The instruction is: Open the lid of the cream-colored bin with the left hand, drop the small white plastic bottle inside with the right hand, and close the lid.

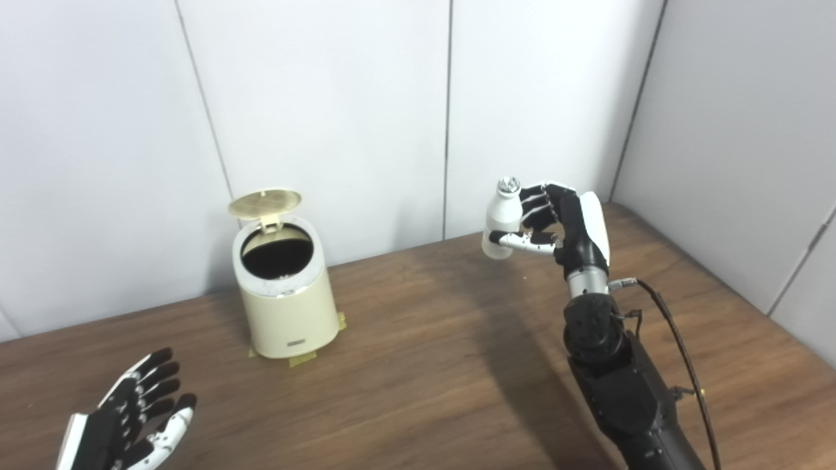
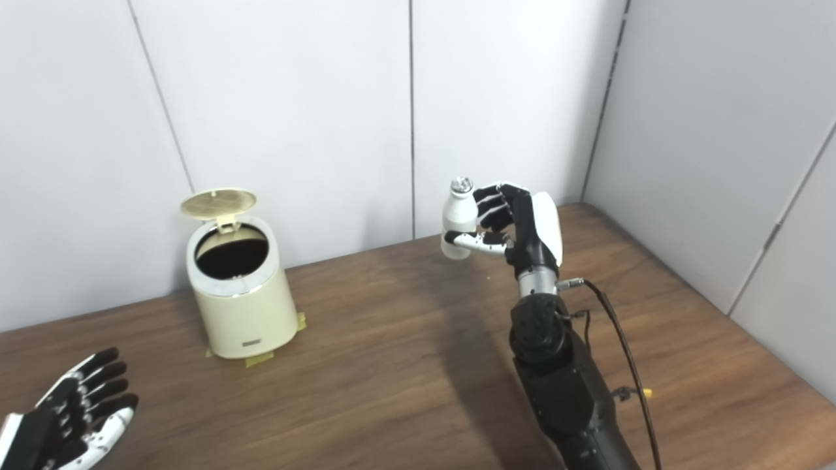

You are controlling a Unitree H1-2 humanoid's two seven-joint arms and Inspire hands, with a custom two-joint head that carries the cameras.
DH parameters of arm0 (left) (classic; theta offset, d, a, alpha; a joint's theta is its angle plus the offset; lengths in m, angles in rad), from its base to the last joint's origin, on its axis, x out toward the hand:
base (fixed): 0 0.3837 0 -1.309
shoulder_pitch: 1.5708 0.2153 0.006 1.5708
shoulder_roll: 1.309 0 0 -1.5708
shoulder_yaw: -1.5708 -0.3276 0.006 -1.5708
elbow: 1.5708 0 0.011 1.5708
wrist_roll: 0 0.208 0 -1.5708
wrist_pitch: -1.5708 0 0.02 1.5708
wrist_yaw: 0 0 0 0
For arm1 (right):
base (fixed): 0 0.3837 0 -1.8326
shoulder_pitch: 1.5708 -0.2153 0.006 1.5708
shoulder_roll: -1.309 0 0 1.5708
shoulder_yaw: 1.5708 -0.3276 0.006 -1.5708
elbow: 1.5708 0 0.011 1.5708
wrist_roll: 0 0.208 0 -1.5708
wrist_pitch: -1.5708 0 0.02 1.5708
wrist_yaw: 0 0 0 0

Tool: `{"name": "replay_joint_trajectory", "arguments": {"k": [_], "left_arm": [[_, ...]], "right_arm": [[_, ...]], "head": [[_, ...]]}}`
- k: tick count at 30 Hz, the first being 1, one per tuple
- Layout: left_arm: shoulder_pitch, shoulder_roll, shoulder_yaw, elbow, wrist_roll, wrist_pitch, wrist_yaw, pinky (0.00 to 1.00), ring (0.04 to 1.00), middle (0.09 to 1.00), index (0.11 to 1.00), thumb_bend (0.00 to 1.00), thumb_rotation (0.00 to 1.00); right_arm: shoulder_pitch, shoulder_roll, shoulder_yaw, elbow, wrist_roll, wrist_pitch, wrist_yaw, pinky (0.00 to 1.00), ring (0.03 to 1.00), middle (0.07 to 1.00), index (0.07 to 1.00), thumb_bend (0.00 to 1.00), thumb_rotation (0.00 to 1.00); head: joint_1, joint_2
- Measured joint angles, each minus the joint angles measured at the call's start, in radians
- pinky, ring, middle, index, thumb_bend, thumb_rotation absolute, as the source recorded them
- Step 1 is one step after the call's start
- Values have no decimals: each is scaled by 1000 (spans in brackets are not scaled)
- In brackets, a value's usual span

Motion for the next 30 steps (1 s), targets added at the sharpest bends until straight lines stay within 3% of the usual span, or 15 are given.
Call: {"name": "replay_joint_trajectory", "arguments": {"k": [3,8,16,30], "left_arm": [[4,-4,-2,4,1,-7,3,729,804,833,878,393,96],[18,-19,-17,36,27,-46,16,689,777,812,854,436,190],[26,-55,-46,38,70,-56,43,745,789,811,852,465,273],[47,-74,-56,66,83,-88,52,711,779,818,860,456,270]], "right_arm": [[-5,10,22,-13,-1,5,17,400,432,479,506,521,0],[-39,11,47,-37,-1,-2,39,419,444,490,495,522,0],[-126,61,83,-71,6,-2,95,356,421,452,519,520,0],[-271,152,199,-29,-57,-4,116,352,416,467,521,519,0]], "head": [[48,-5],[110,-6],[229,-14],[287,-25]]}}
